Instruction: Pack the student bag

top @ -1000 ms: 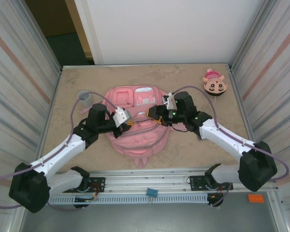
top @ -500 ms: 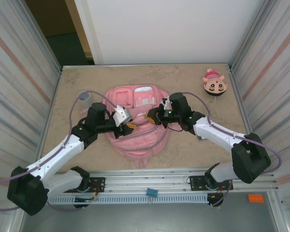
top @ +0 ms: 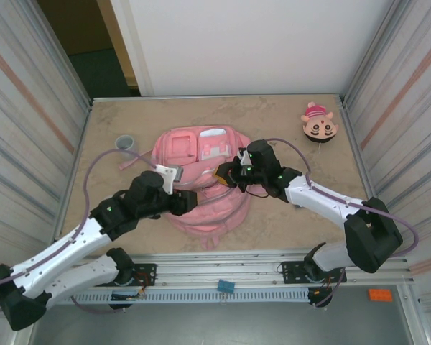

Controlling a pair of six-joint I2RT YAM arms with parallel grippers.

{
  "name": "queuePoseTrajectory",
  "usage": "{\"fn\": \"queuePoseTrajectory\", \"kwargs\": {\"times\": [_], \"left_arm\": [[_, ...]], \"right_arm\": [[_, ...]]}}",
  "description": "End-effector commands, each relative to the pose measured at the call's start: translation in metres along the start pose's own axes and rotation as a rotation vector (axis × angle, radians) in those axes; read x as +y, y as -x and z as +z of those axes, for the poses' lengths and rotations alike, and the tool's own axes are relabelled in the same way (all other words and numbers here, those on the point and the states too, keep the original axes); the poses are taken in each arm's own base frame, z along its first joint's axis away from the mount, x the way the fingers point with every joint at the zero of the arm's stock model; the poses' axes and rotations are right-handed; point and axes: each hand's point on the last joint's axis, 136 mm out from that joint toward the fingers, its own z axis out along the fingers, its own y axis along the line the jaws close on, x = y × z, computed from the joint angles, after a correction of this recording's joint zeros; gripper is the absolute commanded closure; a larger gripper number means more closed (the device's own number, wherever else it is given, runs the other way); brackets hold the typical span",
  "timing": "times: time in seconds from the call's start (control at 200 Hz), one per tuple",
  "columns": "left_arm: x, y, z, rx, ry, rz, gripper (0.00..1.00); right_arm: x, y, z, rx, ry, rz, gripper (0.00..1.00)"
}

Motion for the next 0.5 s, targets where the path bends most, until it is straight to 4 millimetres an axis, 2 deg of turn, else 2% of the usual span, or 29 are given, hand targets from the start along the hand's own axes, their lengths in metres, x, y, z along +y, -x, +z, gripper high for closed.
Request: {"fn": "queuePoseTrajectory", "kwargs": {"times": [0.0,0.326,0.496], "left_arm": [[0.005,-0.005,0.017,0.000,0.030,-0.223,0.54],[-0.004,0.011,0.051,-0.053,-0.016,-0.298,0.52],[0.014,0.008,0.063,-0.066,0.065,-0.346,0.62]], "right_arm": [[0.032,0.002,-0.003,-0.019,0.071,-0.053,1.00],[0.036,-0.003,-0.003,-0.004,0.081,-0.066,1.00],[0.041,-0.008,-0.001,0.016,0.096,-0.074,1.00]]}}
